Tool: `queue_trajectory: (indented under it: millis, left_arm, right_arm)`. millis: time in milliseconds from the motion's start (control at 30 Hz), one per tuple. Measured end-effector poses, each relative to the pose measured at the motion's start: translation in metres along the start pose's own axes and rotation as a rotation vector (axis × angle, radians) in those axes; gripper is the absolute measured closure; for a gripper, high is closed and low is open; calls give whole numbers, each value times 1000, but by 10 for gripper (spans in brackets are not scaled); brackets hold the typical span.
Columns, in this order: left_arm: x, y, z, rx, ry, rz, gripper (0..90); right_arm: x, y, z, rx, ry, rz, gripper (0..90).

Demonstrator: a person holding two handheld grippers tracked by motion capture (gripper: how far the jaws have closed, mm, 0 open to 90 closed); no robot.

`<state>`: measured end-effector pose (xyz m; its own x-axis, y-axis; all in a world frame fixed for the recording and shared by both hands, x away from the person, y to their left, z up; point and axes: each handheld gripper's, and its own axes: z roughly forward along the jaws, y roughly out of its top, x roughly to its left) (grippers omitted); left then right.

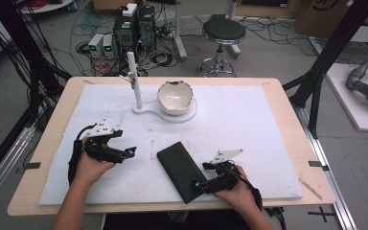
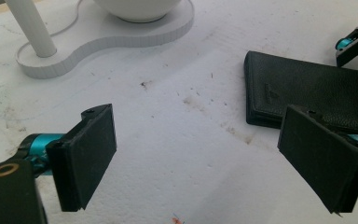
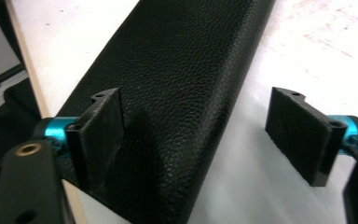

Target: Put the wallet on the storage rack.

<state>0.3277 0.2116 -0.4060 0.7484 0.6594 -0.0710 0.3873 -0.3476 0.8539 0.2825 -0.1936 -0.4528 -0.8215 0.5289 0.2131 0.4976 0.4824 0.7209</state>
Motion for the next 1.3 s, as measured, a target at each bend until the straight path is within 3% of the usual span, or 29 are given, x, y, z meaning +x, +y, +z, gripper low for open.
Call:
queue_trajectory:
  millis: [233, 267, 300, 333, 533, 633, 700, 833, 1033, 1133, 1300]
  left_arm:
    - [1, -1, 1, 9, 2, -4, 115]
    - [1, -1, 1, 9, 2, -4, 115]
    - [1, -1, 1, 12, 5, -2, 116]
    - [1, -1, 1, 11, 5, -4, 116]
    - [0, 0, 1, 13, 6, 1, 116]
    - [-1, 0, 2, 16, 8, 0, 116]
    - [-1, 0, 3, 18, 6, 0, 117]
    - [-1, 0, 4, 22, -1, 1, 117]
    - [-3, 1, 6, 13, -62, -22, 121]
    - [-4, 1, 7, 9, -79, -20, 126]
    - [-5, 7, 5, -25, -128, -45, 126]
  right_arm:
    - [0, 0, 0, -2, 2, -1, 210]
    - [0, 0, 0, 1, 2, 4, 238]
    - [0, 0, -1, 4, 26, 7, 355]
    - [-1, 0, -1, 1, 70, 17, 378]
    - [-5, 0, -1, -1, 91, 56, 465]
    - [-9, 1, -4, -7, 99, 106, 617]
    - [-9, 2, -5, -7, 98, 112, 683]
    - [-6, 5, -7, -14, 70, 92, 798]
    - [-7, 10, -9, -23, 74, 75, 840]
    - [-7, 16, -16, -55, 70, 34, 847]
    - [-5, 28, -33, -80, 9, -61, 850]
